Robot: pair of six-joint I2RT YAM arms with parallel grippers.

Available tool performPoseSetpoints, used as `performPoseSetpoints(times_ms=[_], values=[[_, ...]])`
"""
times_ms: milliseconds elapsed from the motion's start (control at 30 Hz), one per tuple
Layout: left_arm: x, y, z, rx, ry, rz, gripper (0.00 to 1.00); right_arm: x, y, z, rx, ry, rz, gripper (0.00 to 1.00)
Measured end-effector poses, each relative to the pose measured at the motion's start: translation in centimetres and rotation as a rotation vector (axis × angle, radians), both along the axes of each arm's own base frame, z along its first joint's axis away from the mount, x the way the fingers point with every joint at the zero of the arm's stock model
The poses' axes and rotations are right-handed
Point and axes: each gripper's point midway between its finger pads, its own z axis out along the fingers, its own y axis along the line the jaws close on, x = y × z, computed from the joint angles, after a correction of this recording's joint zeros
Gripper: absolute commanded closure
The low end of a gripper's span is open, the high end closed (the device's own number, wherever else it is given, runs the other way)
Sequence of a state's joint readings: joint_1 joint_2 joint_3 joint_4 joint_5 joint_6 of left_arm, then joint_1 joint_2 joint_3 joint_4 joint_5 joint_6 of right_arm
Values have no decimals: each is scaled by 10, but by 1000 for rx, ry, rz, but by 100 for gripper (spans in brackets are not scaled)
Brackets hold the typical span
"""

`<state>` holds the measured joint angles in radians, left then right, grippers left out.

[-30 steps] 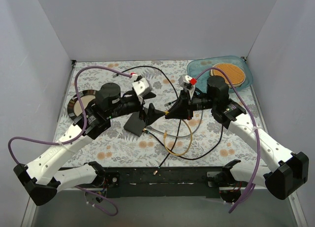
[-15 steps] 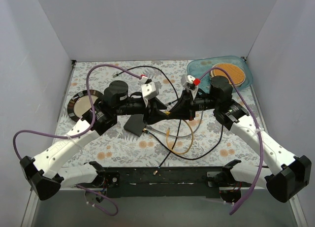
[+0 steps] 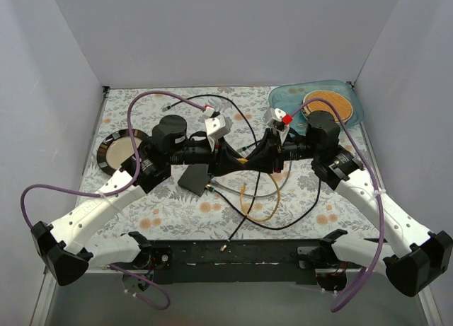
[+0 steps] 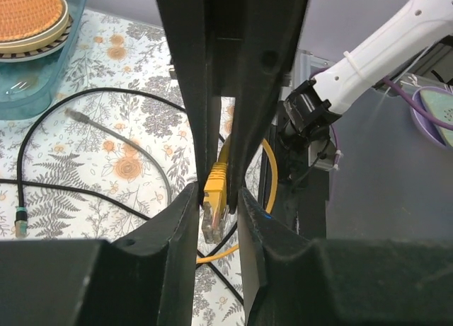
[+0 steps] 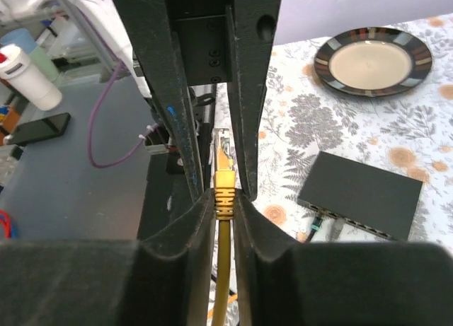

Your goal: Insert the plug into the switch port

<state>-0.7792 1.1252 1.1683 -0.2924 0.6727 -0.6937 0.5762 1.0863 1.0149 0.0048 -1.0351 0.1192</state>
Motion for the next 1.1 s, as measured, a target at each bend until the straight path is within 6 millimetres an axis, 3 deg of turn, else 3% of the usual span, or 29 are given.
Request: performPoseSetpoints(times_ms=[33, 100, 133, 167, 233, 433, 633, 700, 767, 833, 1000, 1100], values=[[1, 0, 0, 0, 6, 6, 100, 1, -1, 0, -4, -7, -18, 43], [2, -2, 0, -2, 26, 14, 100, 1, -5, 1, -17, -21, -64, 29], [3, -3, 1, -3, 30, 18, 100, 1, -8, 1, -24, -36, -93, 27], [-5, -3, 1, -2, 82, -9, 100, 15, -13, 1, -40, -82, -192, 27], [0, -5, 8, -5, 85, 29, 100, 28, -25, 2, -63, -123, -298, 24], [29, -4, 31, -27, 127, 181, 100, 36, -43, -2, -137, -234, -443, 23], [47, -3, 7, 32, 182, 284, 99, 52, -49, -18, -206, -232, -523, 23], [52, -1, -11, 63, 203, 318, 86, 56, -52, -24, -226, -222, -551, 23], [56, 2, -34, 98, 234, 356, 51, 63, -57, -33, -251, -210, -599, 21], [60, 5, -58, 137, 263, 390, 27, 72, -64, -45, -286, -183, -670, 20], [71, 12, -117, 209, 350, 501, 17, 98, -86, -92, -418, -83, -868, 19], [76, 15, -134, 224, 370, 546, 15, 109, -97, -134, -525, -13, -944, 21]])
